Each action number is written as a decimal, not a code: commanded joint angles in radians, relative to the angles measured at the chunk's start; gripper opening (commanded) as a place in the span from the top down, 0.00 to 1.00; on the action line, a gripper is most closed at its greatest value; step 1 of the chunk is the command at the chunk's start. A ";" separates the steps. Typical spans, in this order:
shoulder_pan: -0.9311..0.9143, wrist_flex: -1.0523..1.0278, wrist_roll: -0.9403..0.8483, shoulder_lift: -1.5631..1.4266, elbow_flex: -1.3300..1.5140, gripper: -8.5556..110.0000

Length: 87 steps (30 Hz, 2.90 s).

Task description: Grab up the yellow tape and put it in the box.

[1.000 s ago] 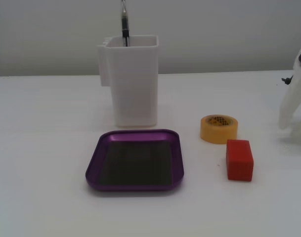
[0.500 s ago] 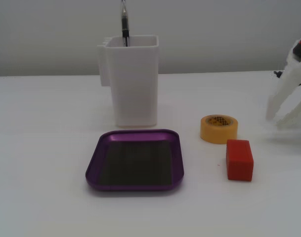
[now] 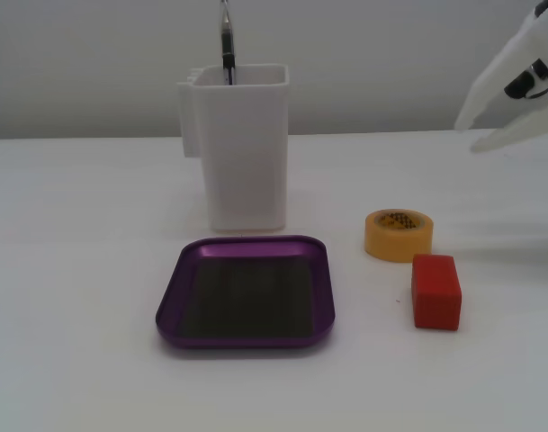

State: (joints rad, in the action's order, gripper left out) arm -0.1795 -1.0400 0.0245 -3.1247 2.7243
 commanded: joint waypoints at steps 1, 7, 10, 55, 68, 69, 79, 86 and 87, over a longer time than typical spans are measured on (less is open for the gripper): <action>0.012 0.017 0.003 0.244 -0.146 0.90; 0.014 0.002 0.003 0.687 -0.430 0.83; 0.014 -0.026 0.003 0.864 -0.549 0.80; 0.101 -0.006 -0.104 1.062 -0.781 0.93; 0.359 0.097 -0.095 1.275 -0.946 0.93; 0.351 0.097 -0.092 1.319 -0.979 0.93; 0.238 0.094 -0.055 1.646 -1.272 0.93; 0.189 0.094 -0.055 1.790 -1.351 0.93; 0.189 0.097 -0.055 1.801 -1.351 0.93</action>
State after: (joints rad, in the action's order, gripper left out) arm 0.0092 -0.9572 -0.0383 -1.3269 1.4251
